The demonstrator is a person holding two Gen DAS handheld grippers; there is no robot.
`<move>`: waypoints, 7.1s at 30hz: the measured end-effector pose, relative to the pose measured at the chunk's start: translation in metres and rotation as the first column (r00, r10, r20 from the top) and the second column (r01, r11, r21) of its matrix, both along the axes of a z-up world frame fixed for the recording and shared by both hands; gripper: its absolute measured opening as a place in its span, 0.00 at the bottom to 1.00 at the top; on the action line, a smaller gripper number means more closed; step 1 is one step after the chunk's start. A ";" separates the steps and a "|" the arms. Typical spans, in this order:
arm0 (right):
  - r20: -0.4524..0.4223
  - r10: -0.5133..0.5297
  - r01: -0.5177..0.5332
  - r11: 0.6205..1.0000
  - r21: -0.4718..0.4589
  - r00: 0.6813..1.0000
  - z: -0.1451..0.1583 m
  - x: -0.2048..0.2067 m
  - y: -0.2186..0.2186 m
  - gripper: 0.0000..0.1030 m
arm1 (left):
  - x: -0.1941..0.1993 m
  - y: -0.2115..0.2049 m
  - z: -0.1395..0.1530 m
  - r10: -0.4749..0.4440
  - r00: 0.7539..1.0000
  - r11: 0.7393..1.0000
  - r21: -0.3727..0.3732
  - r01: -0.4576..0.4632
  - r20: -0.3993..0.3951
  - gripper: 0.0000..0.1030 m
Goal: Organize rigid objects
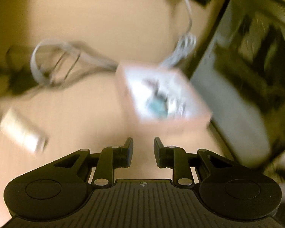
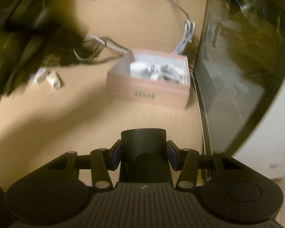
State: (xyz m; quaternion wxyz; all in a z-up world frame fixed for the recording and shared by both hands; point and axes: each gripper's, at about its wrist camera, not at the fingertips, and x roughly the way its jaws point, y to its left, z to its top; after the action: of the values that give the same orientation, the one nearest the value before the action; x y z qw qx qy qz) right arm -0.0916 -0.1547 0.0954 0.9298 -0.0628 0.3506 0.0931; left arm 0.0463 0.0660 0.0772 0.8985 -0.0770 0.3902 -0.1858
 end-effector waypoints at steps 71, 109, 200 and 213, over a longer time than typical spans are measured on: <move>0.098 0.245 -0.246 0.969 -0.006 0.965 -0.047 0.138 0.277 0.66 | -0.080 0.246 -0.033 0.467 0.883 0.884 -0.006 -0.468 -0.052 0.25; -0.028 0.008 -0.010 0.998 -0.066 1.000 -0.078 0.041 0.067 0.67 | 0.029 0.087 -0.055 0.366 0.930 0.908 0.228 -0.351 -0.027 0.30; -0.042 -0.040 0.039 0.999 -0.035 0.998 -0.065 0.001 0.005 0.67 | -0.060 0.010 0.007 0.025 0.999 0.999 0.045 -0.026 0.039 0.29; 0.012 -0.054 0.054 0.998 -0.031 0.998 -0.057 -0.010 -0.007 0.67 | 0.096 -0.041 0.056 0.086 0.992 0.995 -0.059 -0.081 0.088 0.30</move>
State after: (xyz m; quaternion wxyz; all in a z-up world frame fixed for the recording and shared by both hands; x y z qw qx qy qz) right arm -0.1015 -0.1616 0.0379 0.9327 -0.0681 0.3485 0.0621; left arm 0.1419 0.0249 0.1336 0.9197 -0.1097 0.3404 -0.1621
